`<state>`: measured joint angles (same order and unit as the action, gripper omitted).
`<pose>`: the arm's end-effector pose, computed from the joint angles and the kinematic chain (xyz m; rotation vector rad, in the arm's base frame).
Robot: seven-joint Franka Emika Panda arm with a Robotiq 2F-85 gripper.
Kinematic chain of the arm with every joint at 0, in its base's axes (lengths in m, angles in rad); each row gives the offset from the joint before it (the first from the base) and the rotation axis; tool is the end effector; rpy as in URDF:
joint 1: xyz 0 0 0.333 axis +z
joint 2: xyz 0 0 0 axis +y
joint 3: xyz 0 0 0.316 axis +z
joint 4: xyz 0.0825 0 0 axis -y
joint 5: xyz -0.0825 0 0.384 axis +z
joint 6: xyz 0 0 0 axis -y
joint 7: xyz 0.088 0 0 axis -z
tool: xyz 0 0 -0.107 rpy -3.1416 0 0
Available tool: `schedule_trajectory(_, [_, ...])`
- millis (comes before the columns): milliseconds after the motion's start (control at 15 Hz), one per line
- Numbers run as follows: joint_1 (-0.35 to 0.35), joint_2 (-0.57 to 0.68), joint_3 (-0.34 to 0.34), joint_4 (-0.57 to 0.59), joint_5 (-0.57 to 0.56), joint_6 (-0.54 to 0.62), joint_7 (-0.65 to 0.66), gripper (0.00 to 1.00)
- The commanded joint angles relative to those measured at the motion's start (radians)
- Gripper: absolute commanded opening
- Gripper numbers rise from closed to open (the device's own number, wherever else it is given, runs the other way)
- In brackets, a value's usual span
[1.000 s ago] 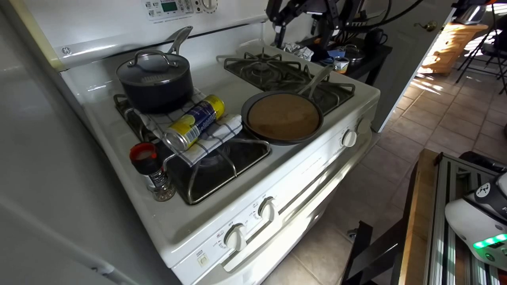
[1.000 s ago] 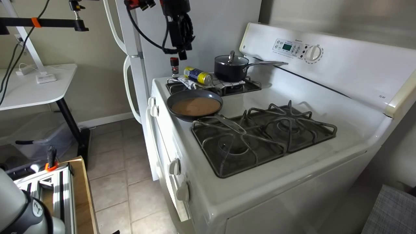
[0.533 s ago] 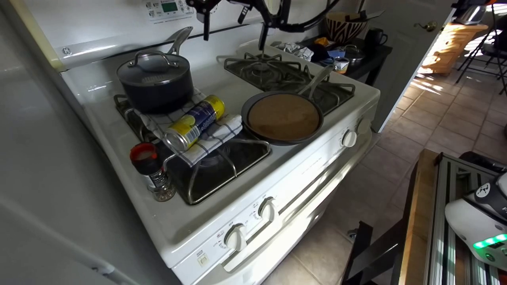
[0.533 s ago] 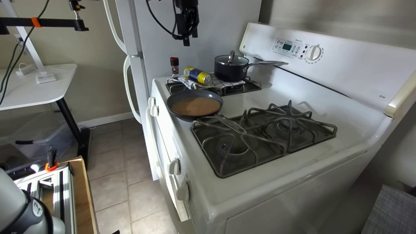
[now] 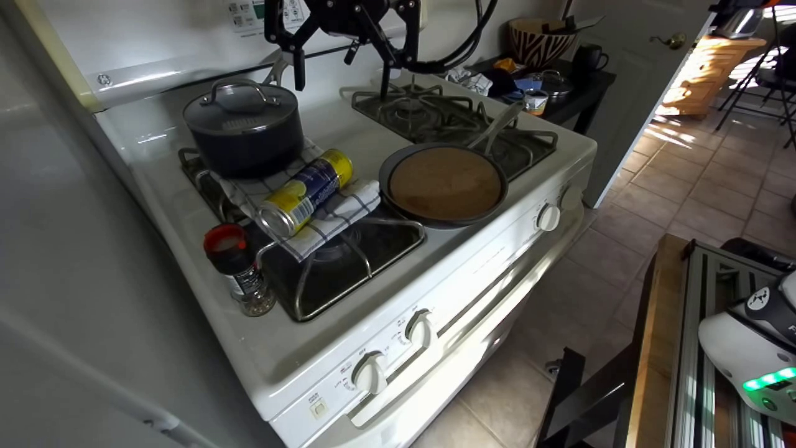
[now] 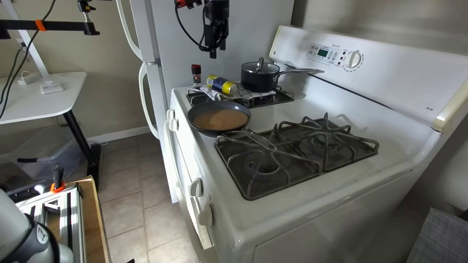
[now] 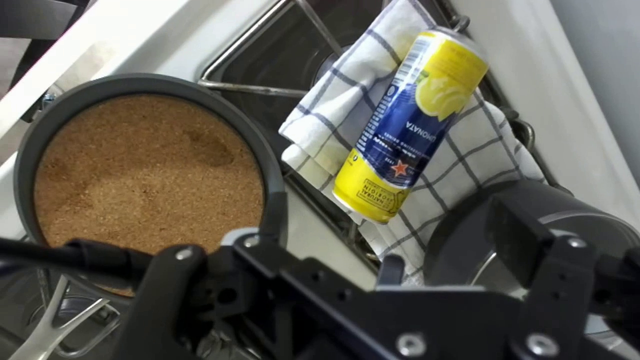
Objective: Pick up the blue and yellow can on the towel and place it on the rare right plate of the stove
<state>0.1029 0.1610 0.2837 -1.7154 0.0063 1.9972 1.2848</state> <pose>0.5799 0.2259 0.5030 -2.7082 1.3195 -0.0721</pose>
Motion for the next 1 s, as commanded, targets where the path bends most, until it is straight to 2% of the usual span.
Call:
schedule_trajectory(0, [0.104, 0.104, -0.061, 0.086, -0.016, 0.0, 0.202, 1.0])
schedule_trajectory(267, [0.177, 0.203, -0.106, 0.155, -0.011, 0.026, 0.267, 1.0])
schedule_trajectory(600, [0.252, 0.283, -0.154, 0.19, -0.025, 0.087, 0.57, 1.0])
schedule_trajectory(933, [0.275, 0.319, -0.206, 0.219, -0.043, 0.039, 0.765, 1.0])
